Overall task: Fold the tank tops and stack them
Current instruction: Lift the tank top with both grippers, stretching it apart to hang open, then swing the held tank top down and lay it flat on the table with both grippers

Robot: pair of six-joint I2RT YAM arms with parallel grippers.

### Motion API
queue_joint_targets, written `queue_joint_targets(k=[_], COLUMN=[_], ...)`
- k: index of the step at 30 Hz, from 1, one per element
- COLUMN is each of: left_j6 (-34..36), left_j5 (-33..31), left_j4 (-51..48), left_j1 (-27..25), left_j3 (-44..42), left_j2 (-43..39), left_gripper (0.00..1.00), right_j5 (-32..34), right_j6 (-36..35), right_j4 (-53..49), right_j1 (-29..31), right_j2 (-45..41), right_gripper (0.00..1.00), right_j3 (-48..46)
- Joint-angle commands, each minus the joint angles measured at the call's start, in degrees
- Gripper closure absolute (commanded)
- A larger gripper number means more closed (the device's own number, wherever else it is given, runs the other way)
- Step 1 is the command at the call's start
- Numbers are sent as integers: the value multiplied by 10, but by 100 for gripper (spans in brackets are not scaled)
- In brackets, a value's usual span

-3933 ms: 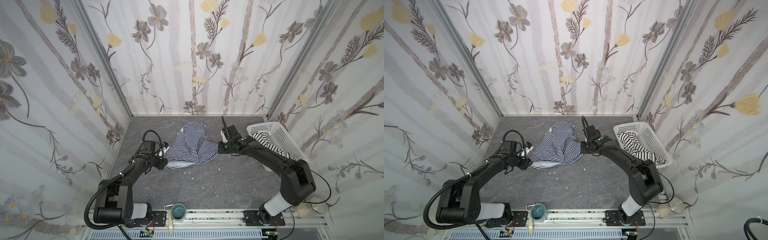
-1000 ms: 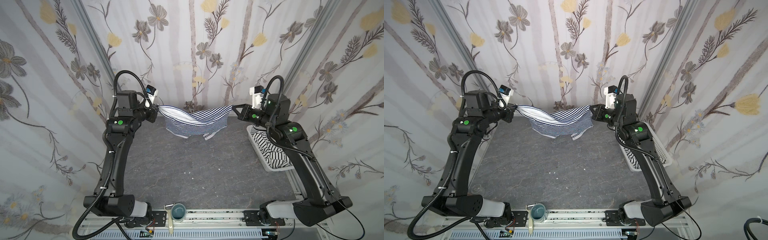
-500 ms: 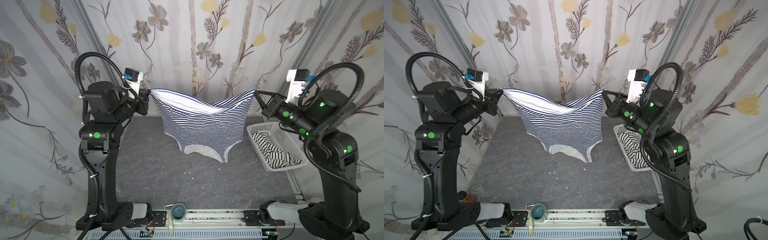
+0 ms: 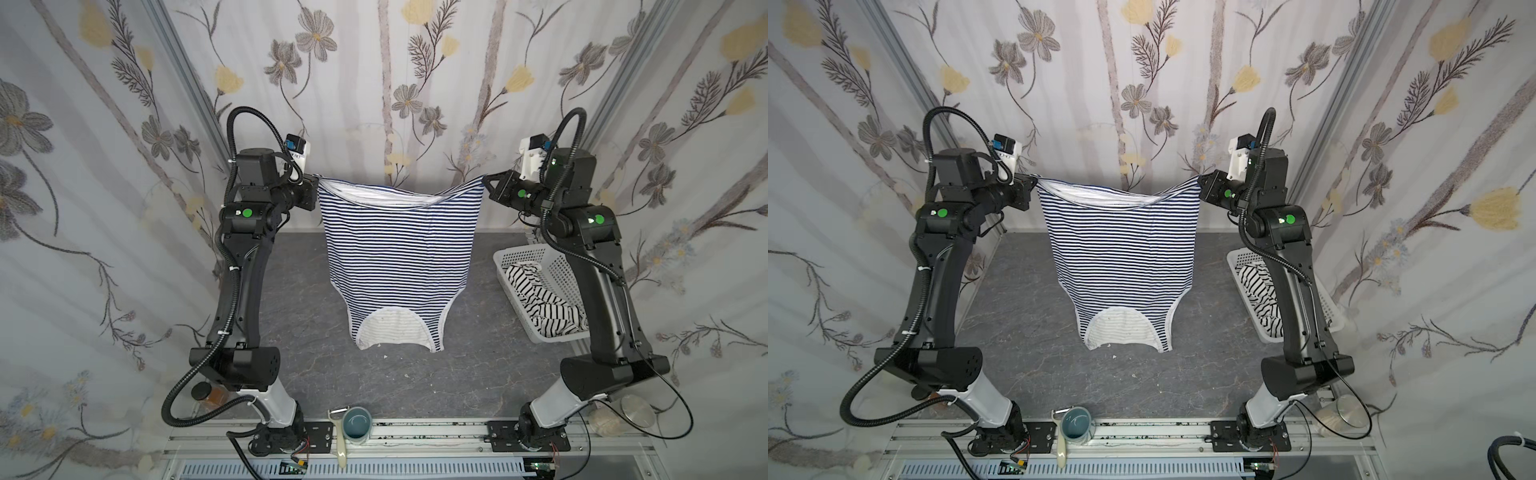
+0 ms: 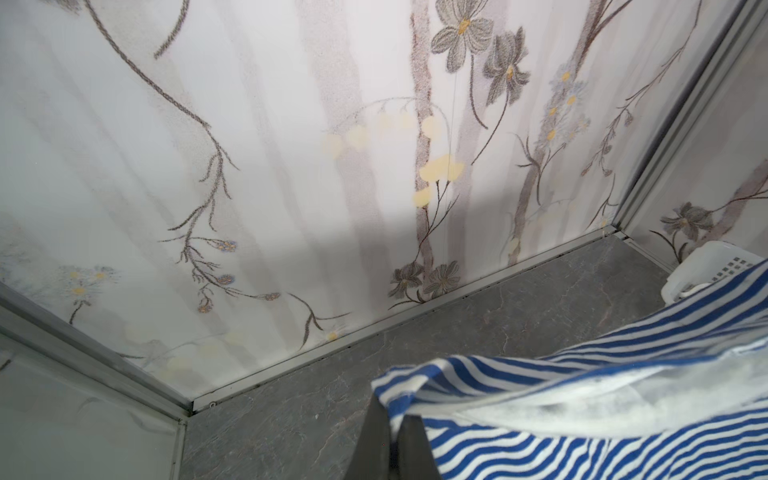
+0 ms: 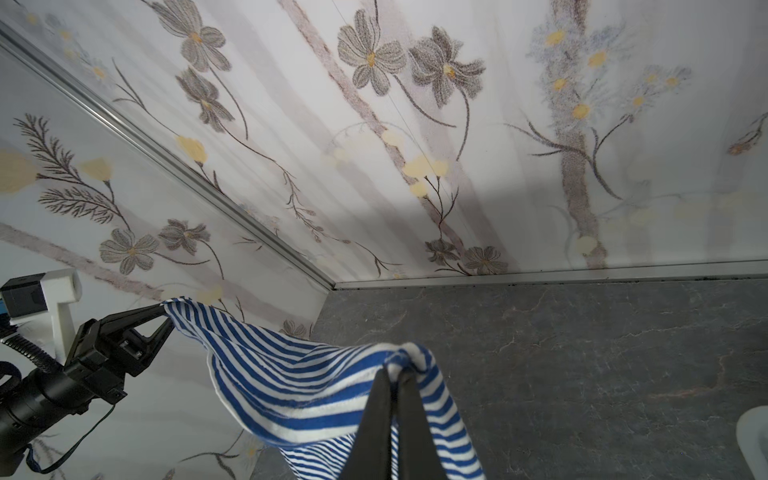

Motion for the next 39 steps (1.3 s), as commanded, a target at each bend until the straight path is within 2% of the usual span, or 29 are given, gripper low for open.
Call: queue_joint_targets(k=[1,4,6,9,11,13,16,24,28,30,33,39], left_j6=[-24,-50,-63,-68,-65,-53,-26,85,133,154,177,214], left_j5=[-5,3,10,22,36,50,68,97,85,74,59,55], left_j4=[54,54,53,53,53,53,61,81,77,73,61,24], left_j1=[7,22,31,40,45,49,53,53,53,52,52,50], left_j3=[81,160,186,172,131,72,-58,-511,-686,-751,-813,-868], left_j2=[51,91,99,85,64,38,-17,-204,-283,-320,-332,-348], left_gripper=[100,100,100,100,100,100,100,100,100,100,100,100], right_j5=[-48,-85,-109,-118,-119,-120,-134,-140,-148,-146,-144,-145], right_j6=[13,29,45,51,47,45,40,69,80,77,72,67], right_j4=[42,42,66,76,72,80,114,307,342,345,346,349], right_j1=[-11,-17,-21,-24,-25,-25,-26,-31,-27,-27,-27,-22], right_j2=[55,101,101,94,88,71,27,-195,-265,-286,-306,-325], right_gripper=[100,100,100,100,100,100,100,100,100,100,100,100], right_j3=[61,134,139,138,122,73,-56,-562,-721,-779,-845,-931])
